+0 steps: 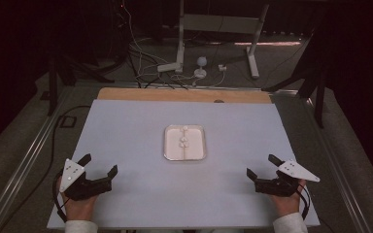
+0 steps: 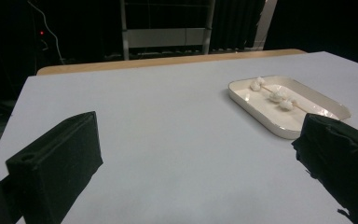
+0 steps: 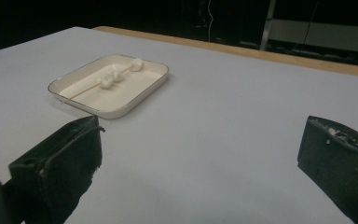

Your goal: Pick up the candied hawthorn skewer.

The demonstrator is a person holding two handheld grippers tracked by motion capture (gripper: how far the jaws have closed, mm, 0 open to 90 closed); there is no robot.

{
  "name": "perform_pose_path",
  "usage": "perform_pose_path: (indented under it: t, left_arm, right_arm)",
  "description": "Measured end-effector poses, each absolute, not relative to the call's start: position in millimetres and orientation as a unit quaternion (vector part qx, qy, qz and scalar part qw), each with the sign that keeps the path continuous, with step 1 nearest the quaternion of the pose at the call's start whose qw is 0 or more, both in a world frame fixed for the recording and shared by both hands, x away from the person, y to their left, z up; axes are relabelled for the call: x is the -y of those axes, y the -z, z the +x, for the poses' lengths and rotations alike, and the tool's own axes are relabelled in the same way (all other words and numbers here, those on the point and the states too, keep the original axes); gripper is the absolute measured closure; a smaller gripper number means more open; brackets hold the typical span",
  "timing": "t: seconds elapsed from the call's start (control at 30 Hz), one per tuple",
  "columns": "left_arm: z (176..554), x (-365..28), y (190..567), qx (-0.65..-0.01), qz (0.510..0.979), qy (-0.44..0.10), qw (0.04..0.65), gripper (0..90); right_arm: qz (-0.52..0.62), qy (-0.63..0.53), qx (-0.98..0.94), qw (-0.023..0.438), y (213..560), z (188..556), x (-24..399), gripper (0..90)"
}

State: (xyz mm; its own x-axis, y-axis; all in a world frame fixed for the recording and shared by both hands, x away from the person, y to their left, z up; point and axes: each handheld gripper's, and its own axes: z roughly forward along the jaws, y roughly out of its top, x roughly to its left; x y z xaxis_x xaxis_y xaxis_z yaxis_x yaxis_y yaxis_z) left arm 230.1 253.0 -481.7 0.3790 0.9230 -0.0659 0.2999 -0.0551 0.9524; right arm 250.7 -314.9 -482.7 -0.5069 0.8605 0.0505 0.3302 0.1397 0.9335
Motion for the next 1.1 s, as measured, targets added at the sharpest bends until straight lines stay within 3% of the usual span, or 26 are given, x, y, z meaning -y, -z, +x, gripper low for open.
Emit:
perform_pose_path:
  t: [0.6,1.1]
  left_arm:
    - [231.5,-242.0,465.5,-0.473,0.645,-0.307,0.516,0.6]
    - [268.9,-199.0,448.2,-0.466,0.656,-0.274,0.527,0.6]
  right_arm:
    - [0.427,-0.492,-0.708,0.273,483.5,252.4,315.4,0.0]
    - [0.431,-0.491,-0.707,0.271,484.8,254.2,315.3,0.0]
